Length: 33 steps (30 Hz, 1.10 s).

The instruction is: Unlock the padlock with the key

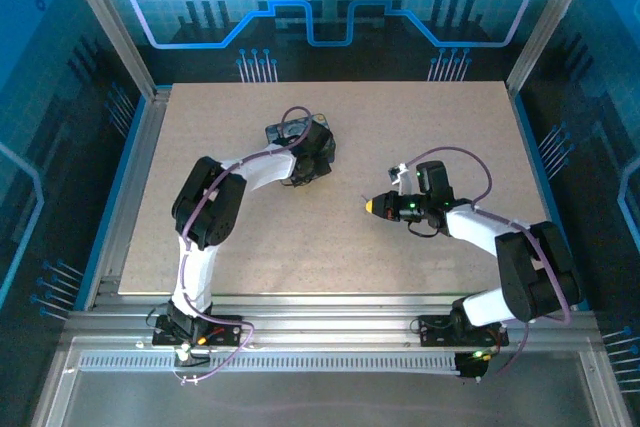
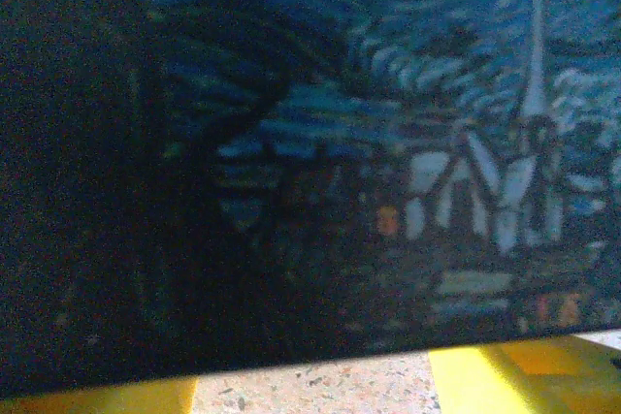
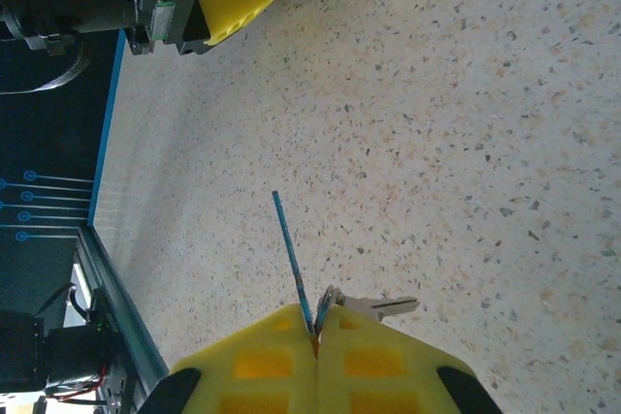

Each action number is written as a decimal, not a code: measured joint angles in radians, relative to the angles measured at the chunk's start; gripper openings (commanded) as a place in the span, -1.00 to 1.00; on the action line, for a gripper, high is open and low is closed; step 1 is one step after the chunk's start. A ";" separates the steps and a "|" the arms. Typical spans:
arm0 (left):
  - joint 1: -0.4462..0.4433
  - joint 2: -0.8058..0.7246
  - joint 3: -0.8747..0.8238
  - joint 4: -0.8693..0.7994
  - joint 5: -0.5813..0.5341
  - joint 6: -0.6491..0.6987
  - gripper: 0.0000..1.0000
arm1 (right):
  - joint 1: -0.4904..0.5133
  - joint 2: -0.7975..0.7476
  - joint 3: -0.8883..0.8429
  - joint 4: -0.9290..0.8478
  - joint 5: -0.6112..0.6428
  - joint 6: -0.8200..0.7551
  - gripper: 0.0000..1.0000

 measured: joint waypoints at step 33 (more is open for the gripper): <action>0.018 0.061 0.064 -0.044 -0.029 0.140 -0.53 | -0.010 0.058 0.000 0.079 -0.049 0.020 -1.00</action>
